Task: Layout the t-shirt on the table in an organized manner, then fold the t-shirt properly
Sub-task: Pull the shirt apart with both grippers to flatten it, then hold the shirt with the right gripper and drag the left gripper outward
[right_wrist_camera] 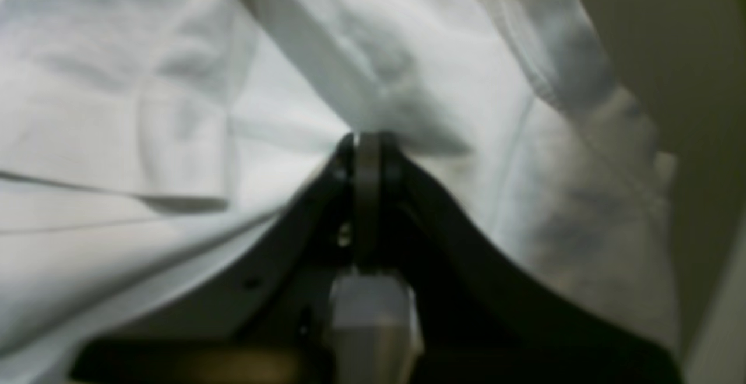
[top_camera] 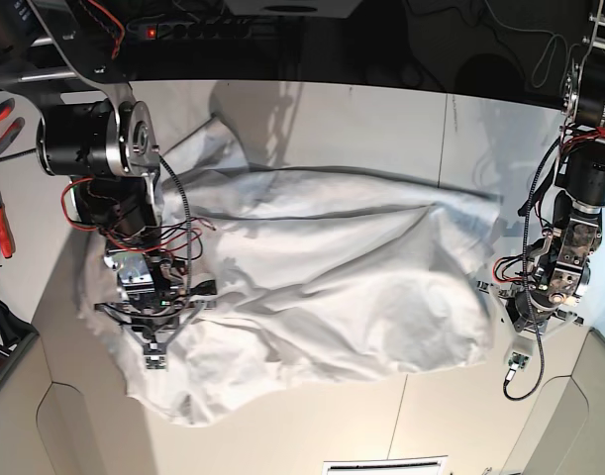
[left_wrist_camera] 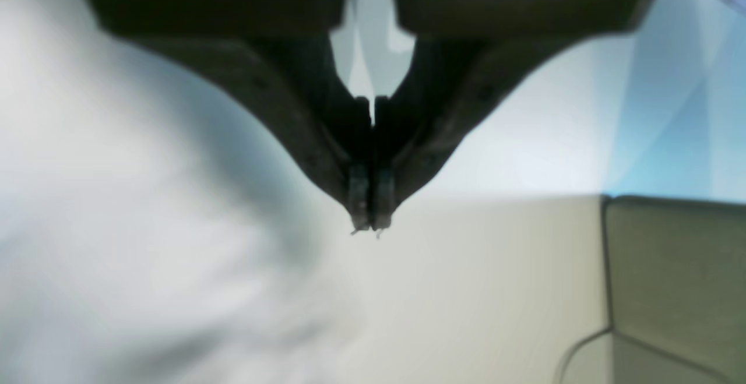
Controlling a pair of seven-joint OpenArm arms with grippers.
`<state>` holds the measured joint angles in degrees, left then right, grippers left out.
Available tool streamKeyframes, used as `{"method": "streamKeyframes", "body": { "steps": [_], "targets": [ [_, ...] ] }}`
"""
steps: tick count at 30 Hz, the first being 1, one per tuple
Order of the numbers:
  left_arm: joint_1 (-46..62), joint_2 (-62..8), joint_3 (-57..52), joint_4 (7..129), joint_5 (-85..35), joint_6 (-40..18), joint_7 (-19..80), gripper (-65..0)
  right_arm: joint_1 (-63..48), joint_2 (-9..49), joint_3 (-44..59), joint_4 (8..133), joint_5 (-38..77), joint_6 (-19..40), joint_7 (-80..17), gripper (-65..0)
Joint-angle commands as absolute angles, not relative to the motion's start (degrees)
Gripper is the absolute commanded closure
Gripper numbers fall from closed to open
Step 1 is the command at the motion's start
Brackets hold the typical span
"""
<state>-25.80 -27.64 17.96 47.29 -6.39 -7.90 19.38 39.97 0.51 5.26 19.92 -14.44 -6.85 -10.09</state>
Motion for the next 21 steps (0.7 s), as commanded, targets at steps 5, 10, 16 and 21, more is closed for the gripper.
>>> {"method": "streamKeyframes", "body": {
  "steps": [5,10,16,21],
  "targets": [
    [-27.2,-28.1,17.6,48.0,-5.3,-2.1,15.3,0.0,40.5,-0.2,9.0,23.5,-13.9,-3.0,-13.1,0.0],
    [-27.2,-28.1,17.6,48.1,-5.9,-2.4,12.4,0.0,40.4,-4.5,9.0,30.7,-11.5,1.6,-14.1,0.0],
    [-27.3,-28.2,16.7,48.1,-8.4,-8.8,13.8,0.0,40.4,-8.6,4.0,39.0,-6.9,9.7,-17.9,0.0],
    [-27.3,-29.3,11.4,48.1,-8.7,-9.4,14.1,0.0,40.4,-8.6,-3.1,41.5,-11.6,6.5,-20.1,0.0]
  ]
}}
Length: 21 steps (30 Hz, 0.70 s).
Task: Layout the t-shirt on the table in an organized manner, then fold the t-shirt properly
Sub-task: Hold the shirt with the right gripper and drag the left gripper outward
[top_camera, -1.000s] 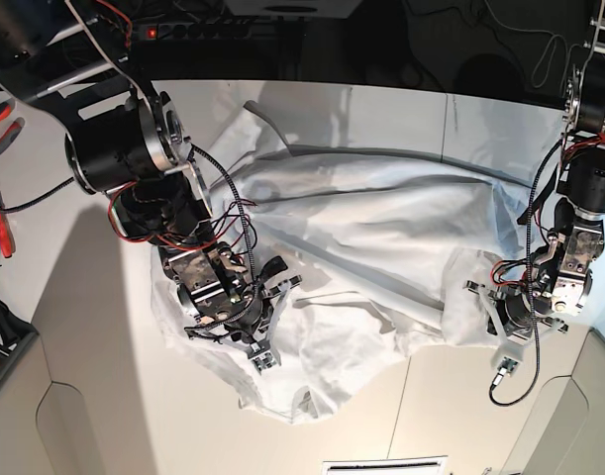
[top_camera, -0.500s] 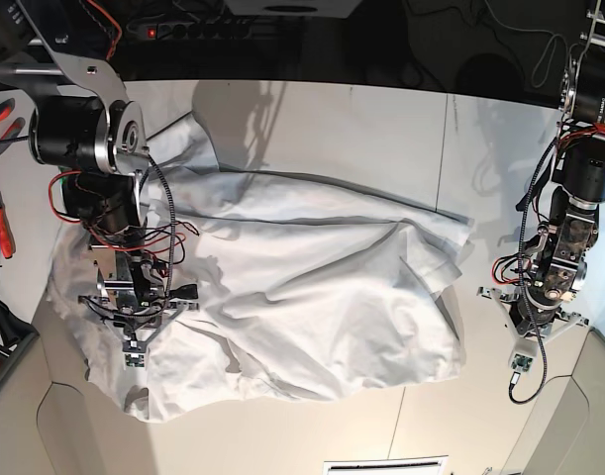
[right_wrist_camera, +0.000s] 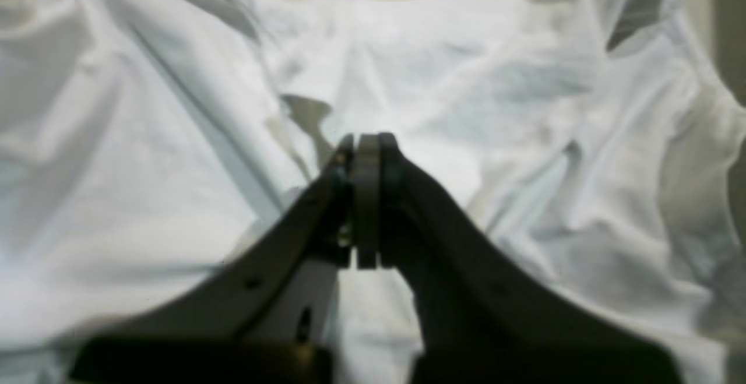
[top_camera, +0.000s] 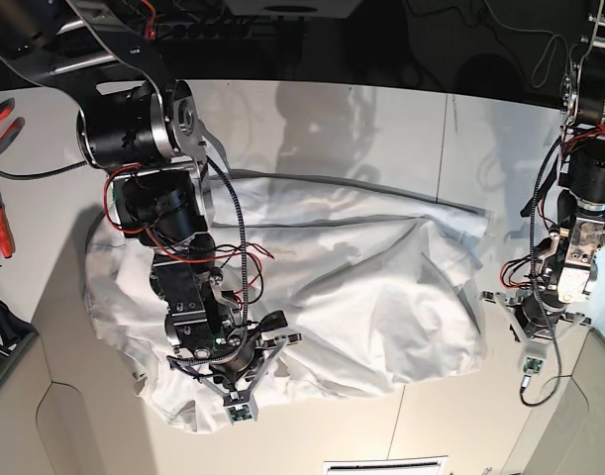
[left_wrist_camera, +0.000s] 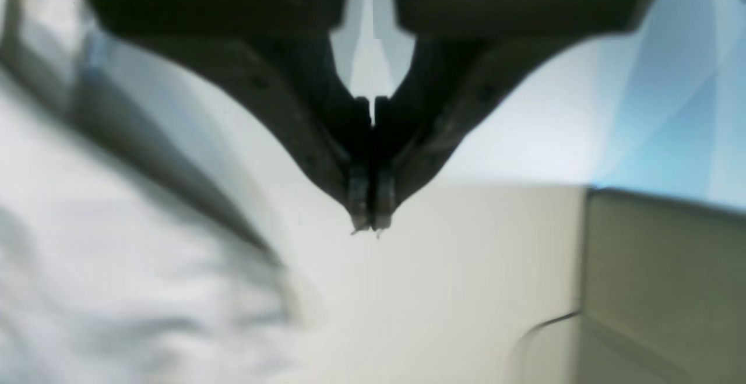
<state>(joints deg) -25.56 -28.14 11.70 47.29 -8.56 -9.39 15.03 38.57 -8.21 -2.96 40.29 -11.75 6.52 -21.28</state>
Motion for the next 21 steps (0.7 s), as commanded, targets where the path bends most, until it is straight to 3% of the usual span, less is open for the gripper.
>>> {"method": "streamKeyframes", "body": {
  "steps": [1,3,7,9,11,15,21],
  "targets": [
    [-27.3,-29.5,9.8,48.1,-10.0,-10.9,14.9,0.0,40.4,-8.6,-3.9,41.5,-11.6,6.5,-20.6,0.0],
    [-27.3,-30.1,6.3,48.1,-13.9,-15.9,18.4,0.0,40.3,-8.6,-5.4,41.5,-11.3,8.7,-21.9,0.0],
    [-27.1,-31.8,-0.6,48.1,-24.0,-31.2,29.4,0.0,39.5,-8.6,-7.9,41.5,-4.8,19.3,-25.3,0.0],
    [-26.6,-33.1,-3.4,48.1,-32.3,-38.8,35.4,-13.1,38.6,-8.6,-8.9,41.5,-0.5,23.1,-26.0,0.0],
    [-25.9,-34.5,-5.1,48.1,-41.3,-40.0,41.1,-22.6,37.4,-8.6,-9.5,41.5,1.6,25.7,-26.3,0.0],
    [-22.3,-36.0,-5.3,48.1,-52.2,-40.0,48.2,-23.3,35.3,-8.6,-9.6,41.5,-0.8,26.0,-26.4,0.0],
    [-15.1,-34.3,-5.3,48.1,-47.7,-40.0,41.5,-23.3,33.8,-8.2,-9.6,41.5,-6.9,19.1,-26.2,0.0]
  ]
}}
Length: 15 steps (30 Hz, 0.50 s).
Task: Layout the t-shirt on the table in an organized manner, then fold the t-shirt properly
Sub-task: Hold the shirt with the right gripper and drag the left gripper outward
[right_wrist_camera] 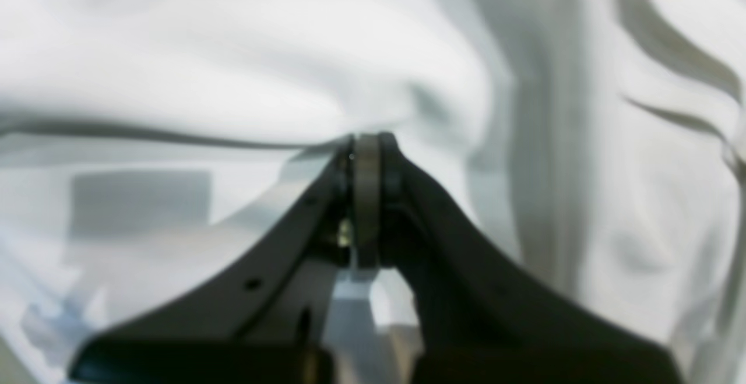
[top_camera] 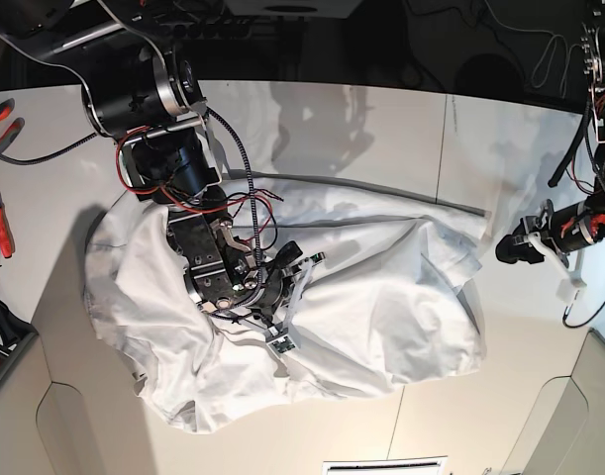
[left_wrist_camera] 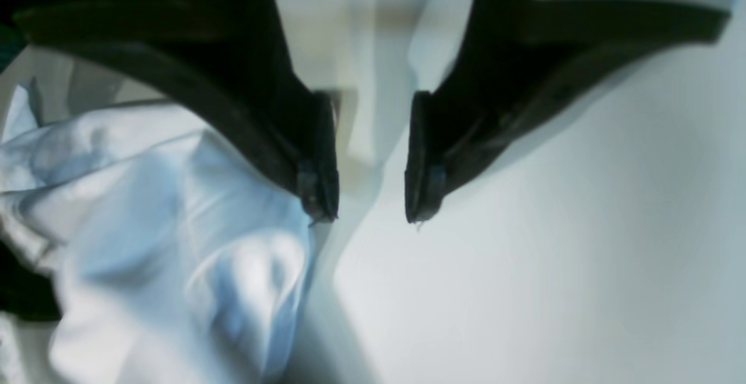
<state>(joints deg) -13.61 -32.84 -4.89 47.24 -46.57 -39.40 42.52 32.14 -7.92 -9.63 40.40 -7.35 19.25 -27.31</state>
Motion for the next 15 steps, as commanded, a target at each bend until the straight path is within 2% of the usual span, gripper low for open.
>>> {"method": "streamKeyframes", "body": {
  "steps": [1,11,12,14,15],
  "targets": [
    [-14.3,-33.9,-5.3,48.1,-47.3,-40.0,40.9,-23.3,33.8,-8.1,-9.6,41.5,-7.2,18.6,-25.9,0.0],
    [-12.2,-29.1,-5.3,48.1,-47.4,-40.0,41.1,-21.8,33.6,-7.6,-9.6,41.5,-7.1,18.2,-24.6,0.0],
    [-12.2,-28.9,-5.3,48.1,-47.4,-40.0,41.5,-17.1,33.6,-7.6,-9.6,41.5,-7.1,18.2,-24.6,0.0],
    [-12.2,-28.9,-5.3,48.4,-47.6,-40.0,42.9,0.0,33.6,-7.6,-9.6,41.5,-7.1,16.8,-24.6,0.0],
    [-12.2,-29.3,-5.3,48.7,-48.4,-40.0,44.1,0.0,33.6,-7.6,-9.6,41.5,-7.2,15.3,-24.5,0.0]
  ]
}}
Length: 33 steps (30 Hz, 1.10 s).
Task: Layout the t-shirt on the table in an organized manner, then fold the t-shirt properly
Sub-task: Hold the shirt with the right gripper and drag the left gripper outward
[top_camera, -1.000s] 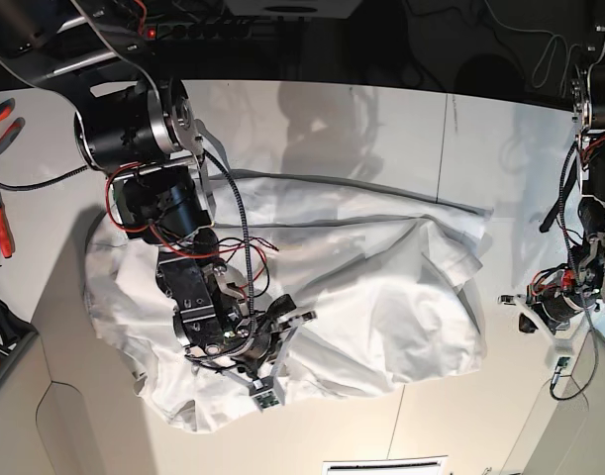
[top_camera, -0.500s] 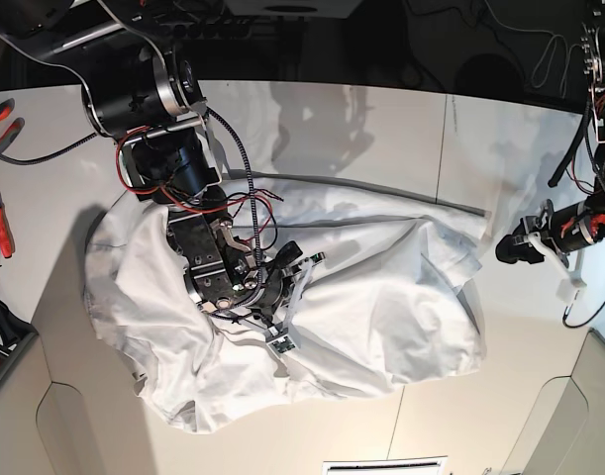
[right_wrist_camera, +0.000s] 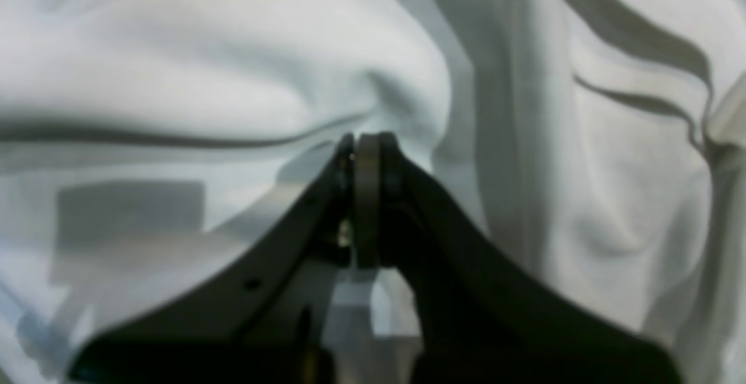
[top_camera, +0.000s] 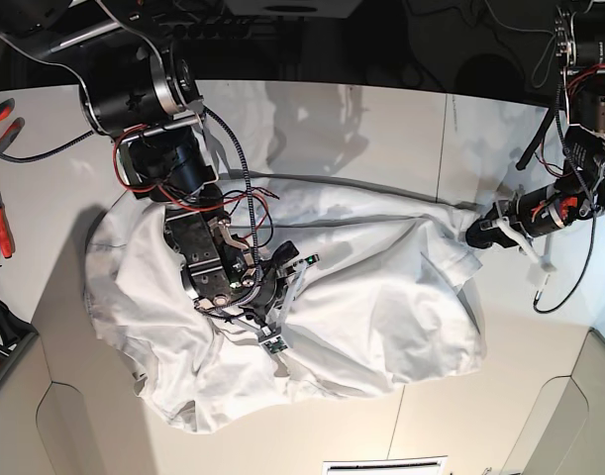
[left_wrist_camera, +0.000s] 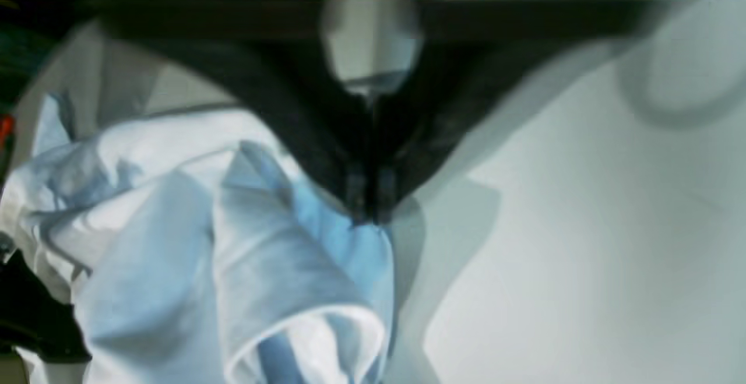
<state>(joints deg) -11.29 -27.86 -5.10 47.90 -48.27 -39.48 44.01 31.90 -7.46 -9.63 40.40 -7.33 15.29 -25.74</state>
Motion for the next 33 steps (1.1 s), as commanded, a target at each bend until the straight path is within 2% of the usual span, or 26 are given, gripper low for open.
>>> {"method": "streamKeyframes", "body": {
  "steps": [1,5,10,17,25,31,33],
  "targets": [
    [-12.1,-29.8,-5.3,49.2,-49.8,-40.0,45.3,0.0,33.6,-7.6,-9.6,41.5,-7.7,13.7,-24.3,0.0],
    [-11.2,-32.8,-6.3,52.4,-58.2,-40.0,51.9,0.0,33.6,-7.6,-9.6,41.5,-10.8,7.7,-23.8,0.0],
    [-7.4,-33.5,-11.3,58.7,-69.9,-40.0,64.5,0.0,33.6,-7.3,-9.6,41.5,-11.9,1.5,-23.8,0.0],
    [2.0,-33.5,-20.6,68.1,-76.9,-40.0,75.8,0.0,33.6,-7.3,-9.6,41.5,-15.2,-2.4,-23.8,0.0],
    [14.3,-33.8,-33.6,75.5,-77.3,-40.0,78.0,0.0,33.6,-6.0,-9.2,41.5,-15.7,-4.4,-23.8,0.0],
    [19.1,-34.2,-36.9,76.4,-79.1,-40.0,78.0,-0.3,33.6,-5.7,-7.4,41.5,-15.6,-4.3,-23.8,0.0],
    [19.0,-34.3,-36.9,76.4,-79.2,-40.0,77.5,-17.3,33.6,-5.7,-7.4,41.5,-15.6,-4.3,-23.8,0.0]
  ]
}}
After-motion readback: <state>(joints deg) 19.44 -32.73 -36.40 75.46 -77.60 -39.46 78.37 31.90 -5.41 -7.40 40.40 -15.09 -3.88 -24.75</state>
